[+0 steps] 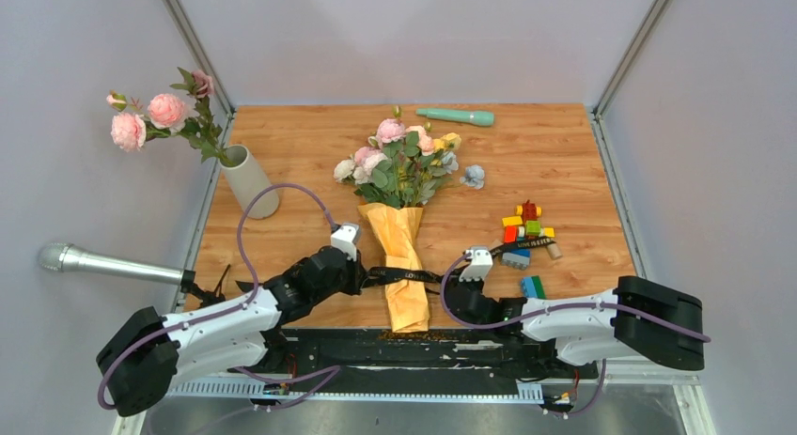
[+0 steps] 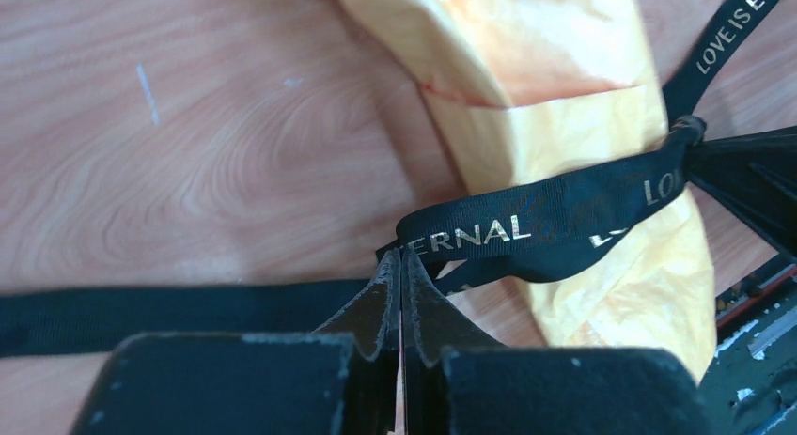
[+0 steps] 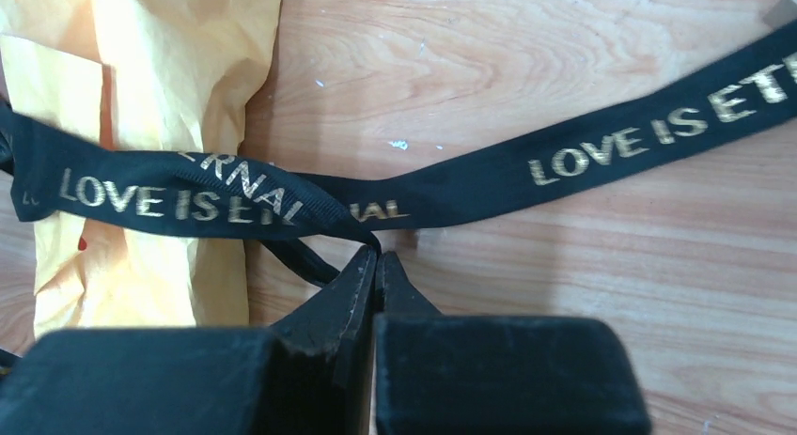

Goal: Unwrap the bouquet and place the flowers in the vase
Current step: Untie the ribbon from the wrapping paper.

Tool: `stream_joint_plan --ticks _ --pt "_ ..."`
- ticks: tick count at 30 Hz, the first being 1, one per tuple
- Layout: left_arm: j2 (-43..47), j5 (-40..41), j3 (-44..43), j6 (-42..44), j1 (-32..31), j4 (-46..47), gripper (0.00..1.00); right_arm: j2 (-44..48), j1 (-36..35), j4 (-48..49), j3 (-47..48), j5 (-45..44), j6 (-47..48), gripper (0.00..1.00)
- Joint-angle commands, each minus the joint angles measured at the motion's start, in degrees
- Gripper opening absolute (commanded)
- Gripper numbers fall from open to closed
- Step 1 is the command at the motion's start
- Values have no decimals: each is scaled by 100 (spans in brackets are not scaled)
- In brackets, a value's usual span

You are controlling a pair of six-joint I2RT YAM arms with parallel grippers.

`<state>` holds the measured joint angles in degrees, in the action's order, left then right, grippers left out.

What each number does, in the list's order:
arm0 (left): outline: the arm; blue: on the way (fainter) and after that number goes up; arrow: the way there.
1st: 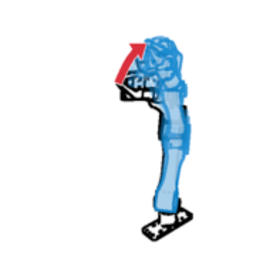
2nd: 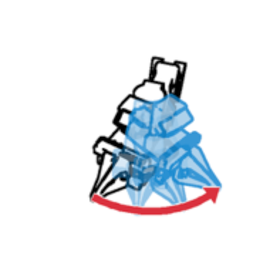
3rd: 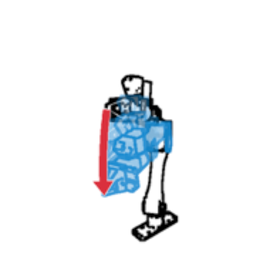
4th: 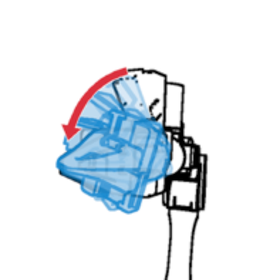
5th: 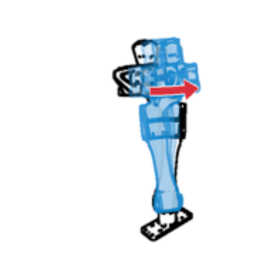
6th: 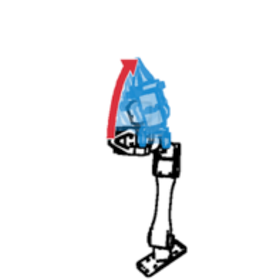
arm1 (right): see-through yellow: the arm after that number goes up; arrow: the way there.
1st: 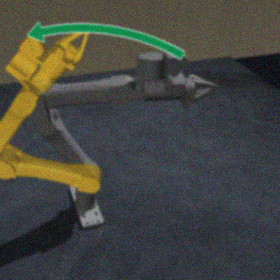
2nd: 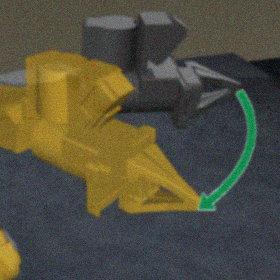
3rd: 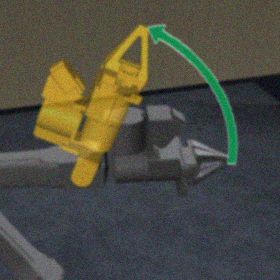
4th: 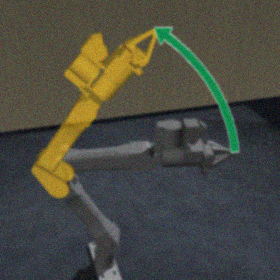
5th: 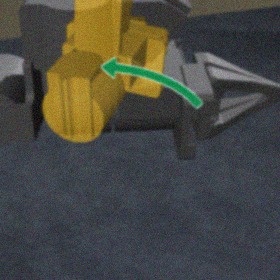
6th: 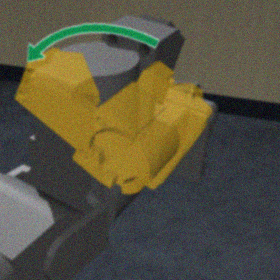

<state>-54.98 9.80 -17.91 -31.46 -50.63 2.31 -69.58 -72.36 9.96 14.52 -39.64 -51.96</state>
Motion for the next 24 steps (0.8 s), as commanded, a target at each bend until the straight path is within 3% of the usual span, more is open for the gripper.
stream_joint_plan --ticks 1,5,6,8,12,19,24 --pt "397 179 273 -462 121 7 0 -24 -29 -275 19 -130 -545 0" --pt "716 102 279 -421 164 -281 3 308 -24 -311 -11 4 -262 13" --pt "822 42 235 -318 167 -366 9 461 -24 -355 -11 47 -83 20" --pt "970 -26 49 -131 168 -642 39 827 -25 -521 -27 76 152 33" --pt "1130 -159 -639 274 168 -1229 63 1945 -17 -966 -173 4 493 57" --pt "156 -1187 -1558 1037 75 -1198 73 3664 655 -1165 -463 481 1962 75" --pt "-981 -1163 -2252 1674 -539 -1205 81 3783 2304 -653 -454 2967 2813 80"
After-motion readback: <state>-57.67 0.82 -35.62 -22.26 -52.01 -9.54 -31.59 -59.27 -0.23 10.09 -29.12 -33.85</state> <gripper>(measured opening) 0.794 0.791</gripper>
